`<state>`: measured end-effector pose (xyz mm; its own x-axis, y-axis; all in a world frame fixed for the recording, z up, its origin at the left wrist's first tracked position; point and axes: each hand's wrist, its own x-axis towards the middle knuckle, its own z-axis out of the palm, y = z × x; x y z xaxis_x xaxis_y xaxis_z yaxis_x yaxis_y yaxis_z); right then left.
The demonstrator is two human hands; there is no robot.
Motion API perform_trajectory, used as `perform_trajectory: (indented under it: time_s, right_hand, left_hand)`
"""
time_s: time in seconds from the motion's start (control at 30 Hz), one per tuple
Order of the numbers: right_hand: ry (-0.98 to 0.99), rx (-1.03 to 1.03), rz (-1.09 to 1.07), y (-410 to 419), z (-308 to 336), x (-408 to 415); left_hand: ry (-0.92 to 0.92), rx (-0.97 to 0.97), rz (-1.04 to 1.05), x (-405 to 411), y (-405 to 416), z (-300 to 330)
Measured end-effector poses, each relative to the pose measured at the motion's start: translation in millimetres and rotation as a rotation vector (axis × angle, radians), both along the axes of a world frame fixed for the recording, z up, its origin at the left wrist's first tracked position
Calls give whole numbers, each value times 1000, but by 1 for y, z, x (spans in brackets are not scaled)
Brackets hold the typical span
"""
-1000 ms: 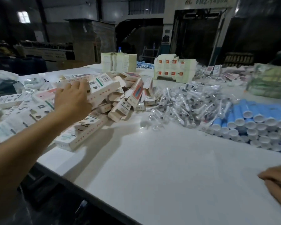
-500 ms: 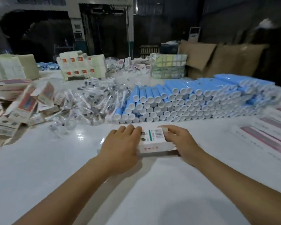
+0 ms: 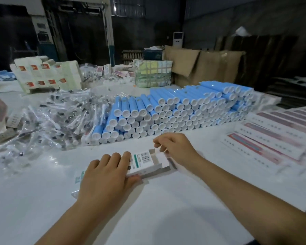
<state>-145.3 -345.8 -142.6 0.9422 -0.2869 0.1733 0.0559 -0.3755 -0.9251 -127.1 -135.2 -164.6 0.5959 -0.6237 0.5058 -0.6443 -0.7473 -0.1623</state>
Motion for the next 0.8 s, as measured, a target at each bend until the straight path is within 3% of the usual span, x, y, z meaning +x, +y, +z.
perform_trajectory:
  time_s: [0.07, 0.23, 0.33, 0.43, 0.57, 0.8]
  right_hand:
    - [-74, -87, -103, -18, 19, 11]
    - [-186, -640, -394, -93, 86, 67]
    - [-36, -921, -568, -151, 115, 109]
    - [245, -1212, -703, -200, 122, 135]
    - [591, -1235, -758, -228, 113, 146]
    - [609, -1089, -765, -220, 121, 148]
  left_hand:
    - [6, -25, -11, 1, 0, -3]
    - [-25, -41, -43, 4, -7, -8]
    - [-30, -32, -27, 8, -12, -10]
    - [-1, -27, -10, 14, -16, -10]
    - [-6, -8, -9, 19, -19, -12]
    - [27, 16, 9, 20, -18, -12]
